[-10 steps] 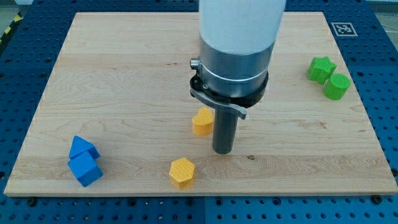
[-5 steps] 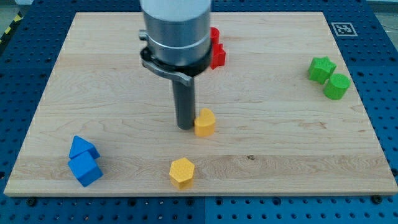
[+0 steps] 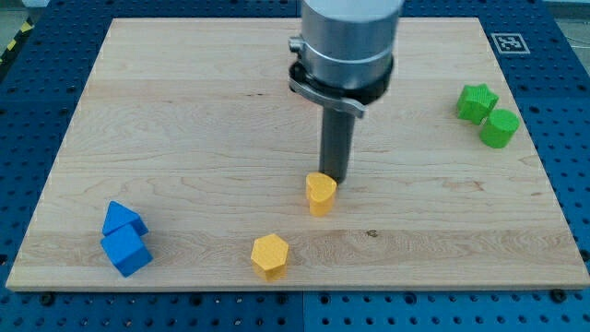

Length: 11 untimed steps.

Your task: Move the yellow heart right to the yellow hexagon

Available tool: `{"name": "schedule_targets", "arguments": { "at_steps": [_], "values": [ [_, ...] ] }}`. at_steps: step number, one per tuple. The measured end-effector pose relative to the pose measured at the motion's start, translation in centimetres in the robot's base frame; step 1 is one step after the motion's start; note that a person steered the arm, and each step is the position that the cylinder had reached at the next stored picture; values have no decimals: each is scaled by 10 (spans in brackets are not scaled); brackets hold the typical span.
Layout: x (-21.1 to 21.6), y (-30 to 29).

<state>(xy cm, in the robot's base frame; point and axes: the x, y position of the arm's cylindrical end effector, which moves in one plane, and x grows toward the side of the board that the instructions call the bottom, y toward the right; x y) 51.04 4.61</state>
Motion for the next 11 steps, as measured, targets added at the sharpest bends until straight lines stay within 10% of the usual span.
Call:
{"name": "schedule_targets", "arguments": {
  "at_steps": [11],
  "values": [
    [28,-35]
  ]
}}
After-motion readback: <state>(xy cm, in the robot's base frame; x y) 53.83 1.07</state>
